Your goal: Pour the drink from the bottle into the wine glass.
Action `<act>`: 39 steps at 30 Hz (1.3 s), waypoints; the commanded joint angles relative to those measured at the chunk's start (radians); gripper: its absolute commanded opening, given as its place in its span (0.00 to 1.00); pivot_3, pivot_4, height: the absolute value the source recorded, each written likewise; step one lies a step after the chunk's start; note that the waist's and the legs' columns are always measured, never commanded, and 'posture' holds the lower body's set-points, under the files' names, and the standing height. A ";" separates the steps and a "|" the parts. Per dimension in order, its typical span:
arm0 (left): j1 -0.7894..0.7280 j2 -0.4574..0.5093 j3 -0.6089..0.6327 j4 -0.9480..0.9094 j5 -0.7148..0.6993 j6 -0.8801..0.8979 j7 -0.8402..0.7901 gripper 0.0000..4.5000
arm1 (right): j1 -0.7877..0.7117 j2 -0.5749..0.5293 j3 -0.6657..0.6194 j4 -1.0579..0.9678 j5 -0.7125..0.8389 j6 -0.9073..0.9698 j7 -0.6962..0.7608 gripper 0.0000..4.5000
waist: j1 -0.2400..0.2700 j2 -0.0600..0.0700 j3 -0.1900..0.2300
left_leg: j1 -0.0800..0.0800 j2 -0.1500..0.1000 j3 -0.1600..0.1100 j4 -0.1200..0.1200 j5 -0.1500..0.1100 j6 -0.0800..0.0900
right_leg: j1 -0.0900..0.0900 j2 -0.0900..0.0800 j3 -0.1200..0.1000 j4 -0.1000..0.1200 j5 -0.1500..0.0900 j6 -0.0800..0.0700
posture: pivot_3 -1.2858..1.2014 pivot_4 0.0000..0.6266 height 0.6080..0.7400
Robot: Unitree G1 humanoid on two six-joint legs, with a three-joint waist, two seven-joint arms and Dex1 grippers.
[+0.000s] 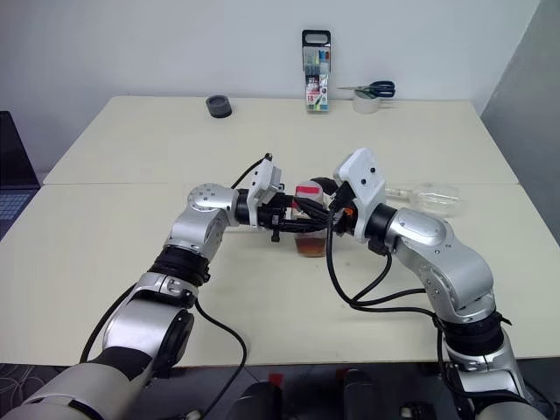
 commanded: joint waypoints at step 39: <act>0.052 0.043 0.042 -0.137 -0.040 0.029 0.056 0.38 | 0.659 -0.001 -0.321 -0.052 -0.130 -0.163 -0.193 0.38 | 0.005 0.000 0.000 | 0.002 0.000 0.001 0.000 0.000 0.001 | 0.002 0.001 0.001 0.001 0.000 0.000 | 0.52 0.24 1.00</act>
